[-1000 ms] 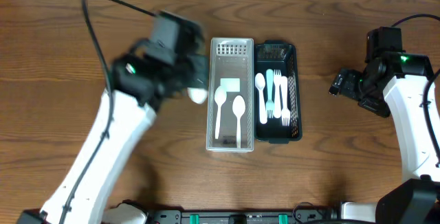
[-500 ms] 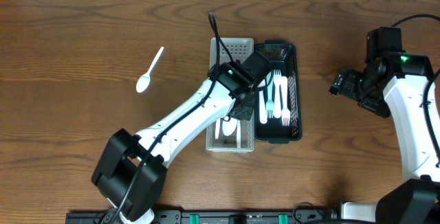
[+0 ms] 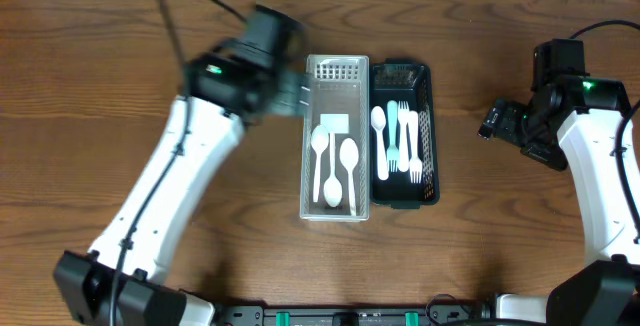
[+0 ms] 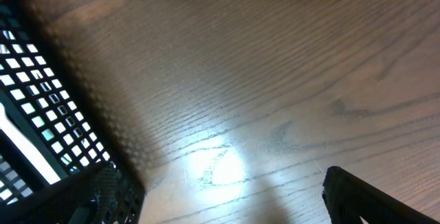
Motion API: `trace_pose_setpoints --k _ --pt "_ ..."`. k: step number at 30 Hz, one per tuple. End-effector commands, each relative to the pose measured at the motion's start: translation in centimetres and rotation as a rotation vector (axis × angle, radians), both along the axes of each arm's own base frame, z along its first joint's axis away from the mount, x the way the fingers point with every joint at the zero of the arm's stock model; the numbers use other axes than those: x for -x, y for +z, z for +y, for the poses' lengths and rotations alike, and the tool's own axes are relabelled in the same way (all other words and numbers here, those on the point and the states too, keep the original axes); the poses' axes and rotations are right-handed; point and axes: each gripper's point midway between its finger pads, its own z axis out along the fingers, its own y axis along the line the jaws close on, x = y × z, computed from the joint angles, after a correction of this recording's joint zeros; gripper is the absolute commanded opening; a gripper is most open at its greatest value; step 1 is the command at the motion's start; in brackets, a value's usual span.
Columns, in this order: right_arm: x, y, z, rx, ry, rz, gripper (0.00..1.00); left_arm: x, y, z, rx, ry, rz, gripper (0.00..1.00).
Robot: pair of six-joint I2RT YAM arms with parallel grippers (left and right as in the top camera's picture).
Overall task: Pack container
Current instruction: 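Place the third white spoon into the clear tray, then move the left gripper to the last loose white spoon and grasp it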
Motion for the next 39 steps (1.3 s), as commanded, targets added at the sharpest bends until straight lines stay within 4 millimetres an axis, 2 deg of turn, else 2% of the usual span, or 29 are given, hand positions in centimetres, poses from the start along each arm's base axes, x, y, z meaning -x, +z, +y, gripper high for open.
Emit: trace_pose_setpoints --k 1,4,6,8,13,24,31,33,38,39 --pt "0.0 -0.1 -0.3 0.011 0.0 0.002 0.99 -1.2 -2.6 5.1 -0.127 -0.027 0.074 0.98" --pt "0.0 -0.1 -0.3 0.011 0.0 0.001 0.99 -2.1 -4.2 8.3 -0.173 -0.049 0.12 0.99" --pt "-0.1 -0.1 -0.3 0.011 0.0 0.0 0.99 -2.4 -5.6 9.4 -0.185 -0.13 0.162 0.98" --pt "-0.2 0.0 -0.3 0.011 0.0 -0.004 0.99 -2.5 -7.1 9.6 -0.168 -0.245 0.203 0.93" --pt "-0.3 0.0 -0.3 0.012 0.0 -0.009 0.99 -3.2 -10.8 9.9 -0.148 -0.395 0.269 0.92" --pt "0.0 -0.1 -0.3 0.01 0.0 0.003 0.99 -6.1 -18.4 10.1 -0.143 -0.399 0.314 0.93" --pt "0.0 -0.1 0.1 -0.007 0.004 0.005 0.99 -6.7 -20.7 10.2 -0.14 -0.397 0.325 0.92" --pt "0.0 -0.1 0.1 -0.012 0.005 0.004 0.99 -6.7 -21.1 10.4 -0.139 -0.394 0.331 0.87" --pt "0.1 -0.1 0.2 -0.014 0.005 0.006 0.99 -6.5 -21.7 11.1 -0.123 -0.35 0.346 0.63" --pt "0.1 -0.1 0.2 -0.017 0.006 0.006 0.99 -6.5 -21.7 11.1 -0.114 -0.335 0.347 0.63"
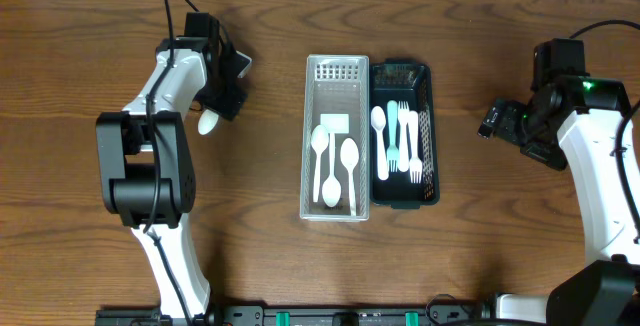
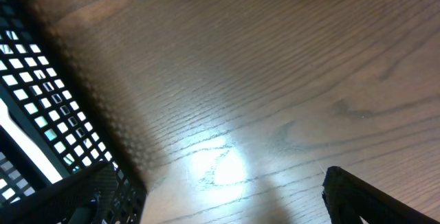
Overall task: Pack container
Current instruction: 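Move the left gripper to the last loose white spoon and grasp it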
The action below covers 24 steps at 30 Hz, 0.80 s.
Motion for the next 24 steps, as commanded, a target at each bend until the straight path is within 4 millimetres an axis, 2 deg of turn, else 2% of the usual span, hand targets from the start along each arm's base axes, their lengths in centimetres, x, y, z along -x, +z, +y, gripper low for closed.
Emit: trace_pose_setpoints --k 1,6,14,16,21,24 --pt "0.1 -0.1 0.2 -0.014 0.005 0.008 0.99 0.6 -1.4 0.4 0.03 0.058 0.037 0.63" --pt "0.2 -0.2 0.4 -0.024 0.007 0.011 0.99 0.8 -1.4 -1.0 0.173 0.083 0.047 0.63" --pt "0.6 -0.2 0.4 -0.025 0.007 0.028 0.99 0.8 -1.5 -0.1 0.178 0.146 0.052 0.62" --pt "0.7 -0.2 0.4 -0.025 0.006 0.031 0.99 1.0 -1.5 -0.1 0.178 0.147 0.057 0.57" --pt "0.9 -0.3 0.7 -0.026 0.017 0.04 0.99 1.3 -2.5 0.0 0.174 0.149 0.081 0.55" --pt "0.9 -0.3 0.9 -0.026 0.024 0.042 0.99 1.6 -3.5 0.8 0.119 0.156 0.101 0.52"
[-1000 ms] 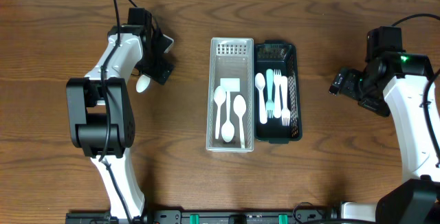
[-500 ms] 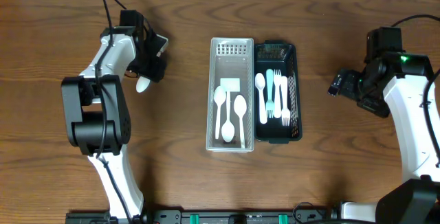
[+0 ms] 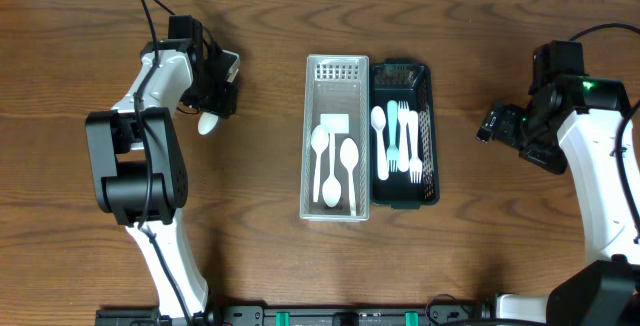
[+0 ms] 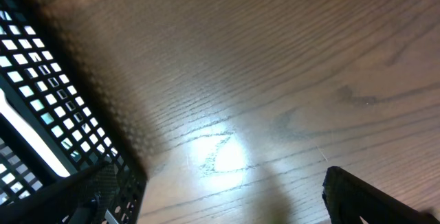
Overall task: Pack container
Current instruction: 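Move the left gripper to the last loose white spoon and grasp it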
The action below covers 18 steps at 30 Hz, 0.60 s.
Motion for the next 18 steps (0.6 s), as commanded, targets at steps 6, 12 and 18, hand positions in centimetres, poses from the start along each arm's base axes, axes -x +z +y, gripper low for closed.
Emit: trace_pose_setpoints --k 6,12,18 --pt "0.0 -0.1 0.6 -0.004 0.02 0.004 0.99 1.8 -3.5 1.4 -0.073 0.024 0.1 0.42" --pt "0.0 -0.1 0.6 -0.004 0.019 0.004 0.99 3.3 -3.3 1.3 -0.069 0.046 0.163 0.06" --pt "0.0 -0.1 0.6 -0.004 0.019 0.005 0.99 5.5 -0.2 1.1 -0.06 0.158 0.235 0.06"
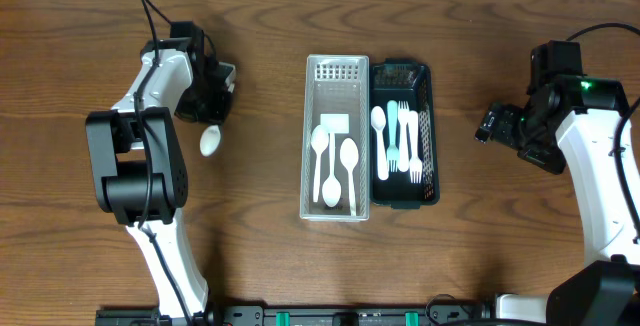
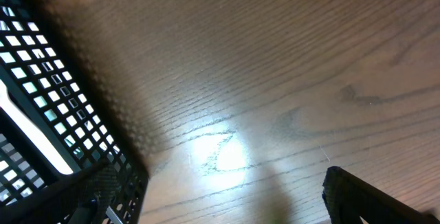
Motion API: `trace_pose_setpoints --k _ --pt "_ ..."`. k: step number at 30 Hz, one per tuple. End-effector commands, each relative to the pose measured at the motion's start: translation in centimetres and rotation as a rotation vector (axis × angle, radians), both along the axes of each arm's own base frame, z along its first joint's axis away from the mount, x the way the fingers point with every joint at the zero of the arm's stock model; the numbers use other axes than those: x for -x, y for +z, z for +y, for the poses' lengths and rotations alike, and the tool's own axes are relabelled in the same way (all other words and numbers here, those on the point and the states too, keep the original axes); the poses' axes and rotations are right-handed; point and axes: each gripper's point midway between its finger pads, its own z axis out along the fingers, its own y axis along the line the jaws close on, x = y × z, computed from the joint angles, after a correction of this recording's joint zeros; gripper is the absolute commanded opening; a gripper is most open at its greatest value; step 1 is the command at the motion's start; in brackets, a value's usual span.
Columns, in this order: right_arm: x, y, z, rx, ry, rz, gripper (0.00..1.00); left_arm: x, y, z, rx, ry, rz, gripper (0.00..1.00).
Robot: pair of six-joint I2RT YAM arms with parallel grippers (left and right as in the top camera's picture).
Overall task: Pack container
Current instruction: 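Move the left gripper to the last loose white spoon and grasp it, then carry the spoon over the clear tray and release it inside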
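A clear container (image 1: 310, 181) in the middle of the table holds two white spoons (image 1: 349, 161) and a white card. Touching its right side, a black mesh basket (image 1: 431, 156) holds white forks and a spoon. My left gripper (image 1: 214, 92) is far left of them. Just below it a loose white spoon (image 1: 209, 143) lies with its handle running up under the fingers, and the grip is hidden. My right gripper (image 2: 227, 207) hangs open over bare wood right of the basket (image 2: 41, 114).
The wooden table (image 1: 500, 246) stretches bare to the right and front of the two containers. The left arm's own links stand along the left side. The right arm (image 1: 600, 176) occupies the right edge.
The loose spoon's bowl now lies a little nearer the table's front. The left gripper has shifted slightly that way too. The right gripper has barely moved.
My left gripper was first at the clear container's left rim. Then it was at the far left of the table with a white spoon's bowl showing below it. It stayed there, and the spoon now sits slightly lower. The right gripper stayed open beside the basket.
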Motion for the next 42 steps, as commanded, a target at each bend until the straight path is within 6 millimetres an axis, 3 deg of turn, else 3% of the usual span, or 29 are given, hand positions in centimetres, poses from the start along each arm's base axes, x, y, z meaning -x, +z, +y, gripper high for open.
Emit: trace_pose_setpoints --k 1,5,11,14,16,18,21,25,28,30,31,32,35,37,42 --pt "0.0 -0.1 0.3 -0.001 0.011 0.004 0.99 1.8 1.2 0.1 -0.009 0.095 0.057 0.06" --pt "0.0 -0.1 0.3 -0.004 0.011 0.004 0.99 2.3 7.1 -1.0 -0.001 0.114 -0.028 0.06" --pt "0.0 -0.1 0.5 -0.012 0.012 0.003 0.99 3.5 18.3 -6.2 0.078 0.044 -0.31 0.06" --pt "0.0 -0.1 0.5 -0.012 0.012 0.003 0.99 5.1 22.1 -9.3 0.136 0.097 -0.394 0.06" --pt "-0.1 -0.1 0.4 -0.01 0.016 0.002 0.99 6.3 23.5 -11.8 0.188 0.162 -0.404 0.05" --pt "-0.1 -0.1 0.4 -0.01 0.016 -0.001 0.99 7.5 23.7 -14.5 0.227 0.179 -0.386 0.06" --pt "-0.2 -0.1 0.4 -0.011 0.016 -0.004 0.99 8.7 22.5 -18.4 0.254 0.165 -0.352 0.06" --pt "-0.1 -0.1 0.4 -0.011 0.016 -0.002 0.99 9.2 19.2 -22.4 0.268 0.147 -0.3 0.06" --pt "0.0 -0.1 0.4 -0.011 0.016 0.003 0.99 9.5 16.5 -24.1 0.242 0.136 -0.243 0.06" --pt "0.0 -0.1 0.5 -0.011 0.016 0.004 0.99 9.5 14.9 -24.5 0.216 0.14 -0.204 0.11" --pt "0.0 -0.1 0.5 -0.011 0.016 0.003 0.99 9.5 14.1 -24.5 0.203 0.14 -0.189 0.24" --pt "0.0 -0.1 0.5 -0.011 0.016 0.003 0.99 9.4 13.6 -24.5 0.193 0.141 -0.178 0.31" --pt "0.0 -0.1 0.5 -0.011 0.019 0.003 0.99 8.8 13.6 -23.7 0.189 0.16 -0.179 0.37" --pt "-0.2 0.0 0.5 -0.005 0.062 -0.002 0.97 8.4 14.7 -22.9 0.198 0.182 -0.196 0.41" --pt "-0.9 1.4 0.4 0.019 0.156 -0.072 0.98 7.8 20.7 -20.3 0.257 0.175 -0.323 0.54"
